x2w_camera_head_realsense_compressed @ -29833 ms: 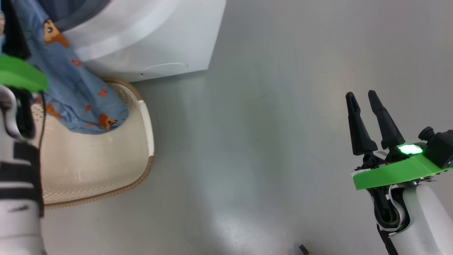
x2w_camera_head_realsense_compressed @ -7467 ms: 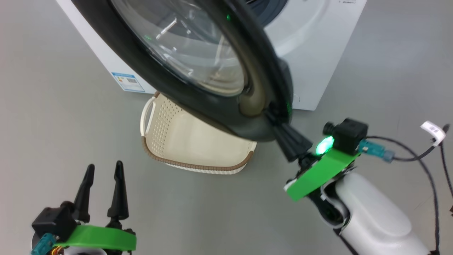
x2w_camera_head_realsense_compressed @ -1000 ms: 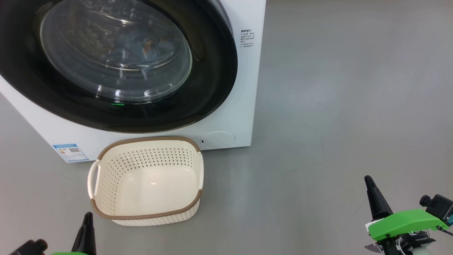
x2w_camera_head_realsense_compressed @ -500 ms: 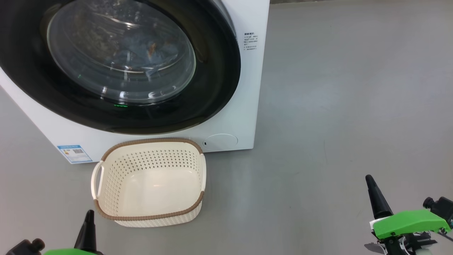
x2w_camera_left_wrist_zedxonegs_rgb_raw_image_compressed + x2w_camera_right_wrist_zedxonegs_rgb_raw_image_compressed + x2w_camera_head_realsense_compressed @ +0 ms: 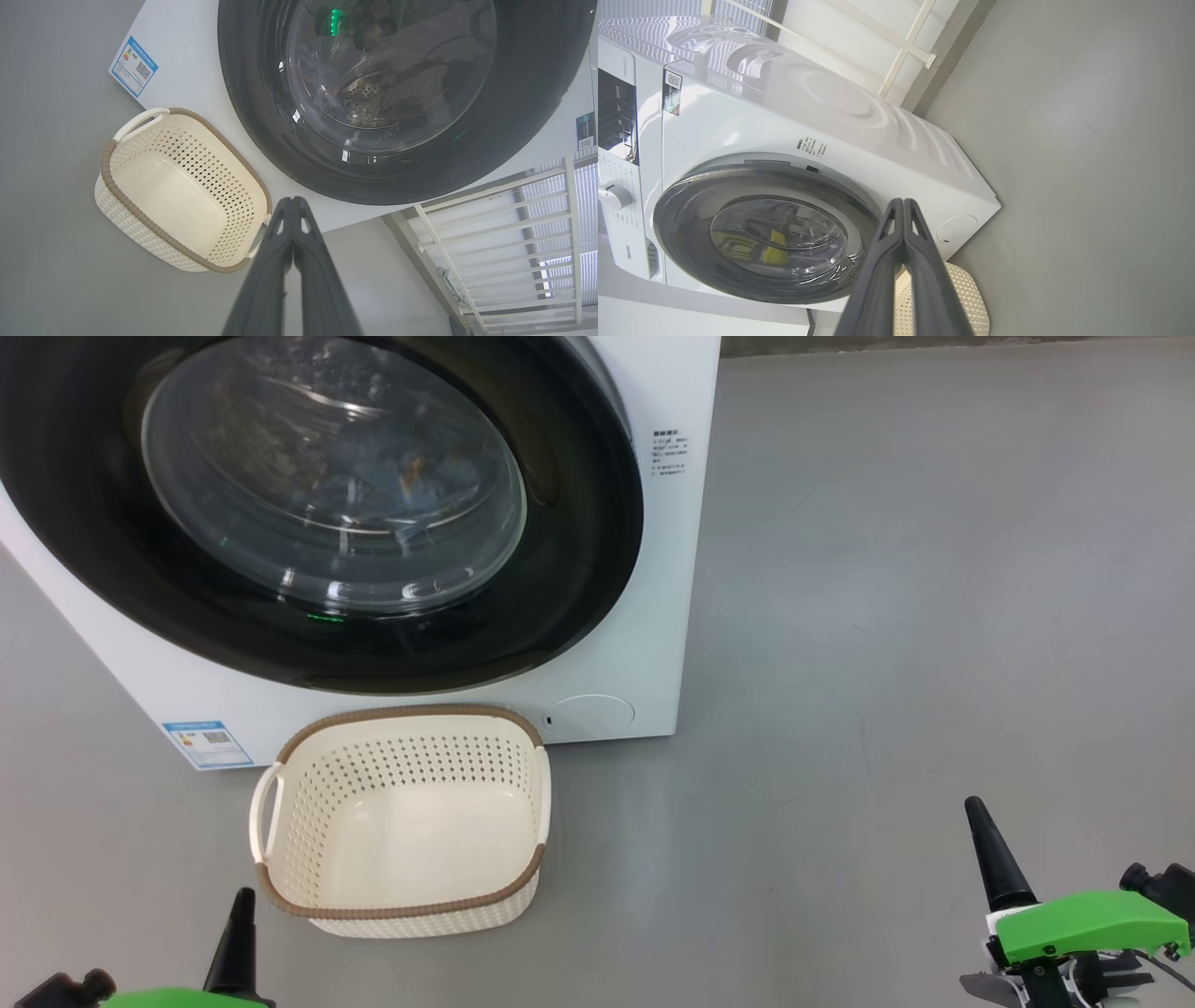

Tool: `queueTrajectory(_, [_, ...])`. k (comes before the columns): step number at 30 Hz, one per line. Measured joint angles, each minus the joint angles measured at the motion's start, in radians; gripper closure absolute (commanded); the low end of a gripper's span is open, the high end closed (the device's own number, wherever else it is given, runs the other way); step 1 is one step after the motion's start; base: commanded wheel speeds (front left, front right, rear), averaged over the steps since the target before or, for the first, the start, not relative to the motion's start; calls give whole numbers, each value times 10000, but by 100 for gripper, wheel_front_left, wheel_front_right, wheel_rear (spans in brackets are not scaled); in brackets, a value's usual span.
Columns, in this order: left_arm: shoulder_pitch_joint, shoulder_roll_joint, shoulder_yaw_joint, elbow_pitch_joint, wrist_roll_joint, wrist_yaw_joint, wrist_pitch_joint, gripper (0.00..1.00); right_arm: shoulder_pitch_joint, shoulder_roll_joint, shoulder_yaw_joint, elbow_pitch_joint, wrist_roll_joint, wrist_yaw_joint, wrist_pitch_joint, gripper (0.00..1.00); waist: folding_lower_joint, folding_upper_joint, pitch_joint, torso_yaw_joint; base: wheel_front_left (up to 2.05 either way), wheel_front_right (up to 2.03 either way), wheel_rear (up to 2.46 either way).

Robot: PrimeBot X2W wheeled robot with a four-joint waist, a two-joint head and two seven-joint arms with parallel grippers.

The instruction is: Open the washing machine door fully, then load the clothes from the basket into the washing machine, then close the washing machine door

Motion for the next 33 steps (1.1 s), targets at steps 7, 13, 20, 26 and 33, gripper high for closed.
queueTrajectory(7, [-14, -63, 40, -2, -734, 0, 215, 100, 13, 92, -123, -130, 539, 0, 188, 100, 0, 0, -61, 51, 0, 0, 0])
queueTrajectory(13, [-54, -77, 63, -2, -1363, 0, 353, 100, 45, 205, -234, -242, 1045, 0, 362, 100, 0, 0, -113, 94, 0, 0, 0])
queueTrajectory(20, [-162, -107, 105, -6, -2080, 0, 569, 100, 232, 288, -389, -370, 1616, 0, 585, 100, 0, 0, -174, 145, 0, 0, 0])
queueTrajectory(26, [-167, -132, 125, -6, -2623, 0, 704, 100, 233, 370, -464, -485, 2017, 0, 715, 100, 0, 0, -218, 181, 0, 0, 0])
queueTrajectory(33, [-210, -146, 148, -6, -3336, 0, 909, 100, 238, 470, -612, -610, 2516, 0, 894, 100, 0, 0, -278, 231, 0, 0, 0])
